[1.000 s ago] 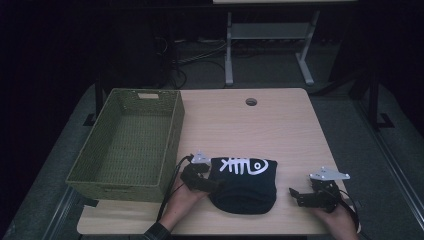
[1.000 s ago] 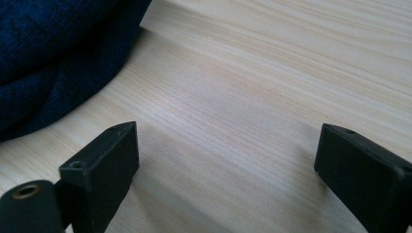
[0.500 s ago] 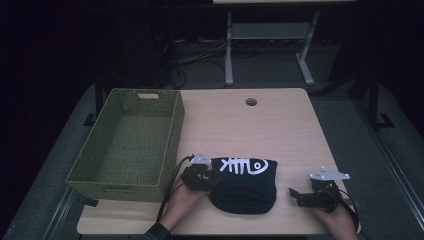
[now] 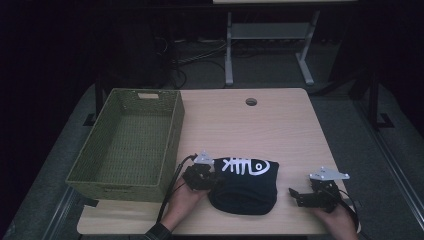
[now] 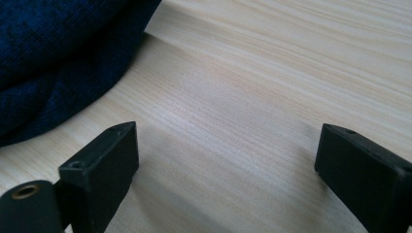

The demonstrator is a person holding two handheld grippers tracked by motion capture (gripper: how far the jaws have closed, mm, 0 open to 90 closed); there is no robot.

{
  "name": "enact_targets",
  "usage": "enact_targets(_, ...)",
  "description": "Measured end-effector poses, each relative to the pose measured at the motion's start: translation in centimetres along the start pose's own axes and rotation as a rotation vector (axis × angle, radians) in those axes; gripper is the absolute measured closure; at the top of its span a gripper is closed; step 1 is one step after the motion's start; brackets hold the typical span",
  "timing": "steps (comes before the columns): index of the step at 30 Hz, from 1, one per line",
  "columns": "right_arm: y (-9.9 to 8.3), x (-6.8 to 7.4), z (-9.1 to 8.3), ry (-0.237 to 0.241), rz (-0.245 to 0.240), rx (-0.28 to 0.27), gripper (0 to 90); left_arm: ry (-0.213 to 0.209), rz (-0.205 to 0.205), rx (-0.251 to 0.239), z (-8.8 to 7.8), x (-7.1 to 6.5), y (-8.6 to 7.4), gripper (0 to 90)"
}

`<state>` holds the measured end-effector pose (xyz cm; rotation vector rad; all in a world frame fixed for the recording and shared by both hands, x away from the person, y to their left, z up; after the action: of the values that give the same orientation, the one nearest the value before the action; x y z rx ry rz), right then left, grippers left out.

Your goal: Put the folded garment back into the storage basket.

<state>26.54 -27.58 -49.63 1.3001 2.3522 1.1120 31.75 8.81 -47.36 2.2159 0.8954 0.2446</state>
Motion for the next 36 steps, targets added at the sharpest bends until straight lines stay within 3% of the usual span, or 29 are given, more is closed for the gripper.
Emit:
enact_targets(4, 0.0, 0.0, 0.0, 0.000, 0.000, 0.000, 8.3, 0.022, 0.020, 0.002, -0.4, -0.1, 0.3, 70.7)
enact_targets(11, 0.0, 0.0, 0.0, 0.000, 0.000, 0.000, 8.3, 0.018, 0.017, -0.011, -1.5, -0.1, 1.0, 71.1)
enact_targets(36, 0.0, 0.0, 0.0, 0.002, 0.000, 0.000, 8.3, -0.008, 0.018, -0.134, -6.7, 0.2, 4.9, 72.5)
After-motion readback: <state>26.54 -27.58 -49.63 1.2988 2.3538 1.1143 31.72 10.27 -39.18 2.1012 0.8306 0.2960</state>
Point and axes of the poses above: each handheld gripper's, and its own axes: z roughly forward along the jaws, y roughly out of its top, x roughly to its left, the point moved 2 cm from there along z, roughly forward along the jaws, and after that the axes turned 10 degrees about y, right-handed, at the moved point
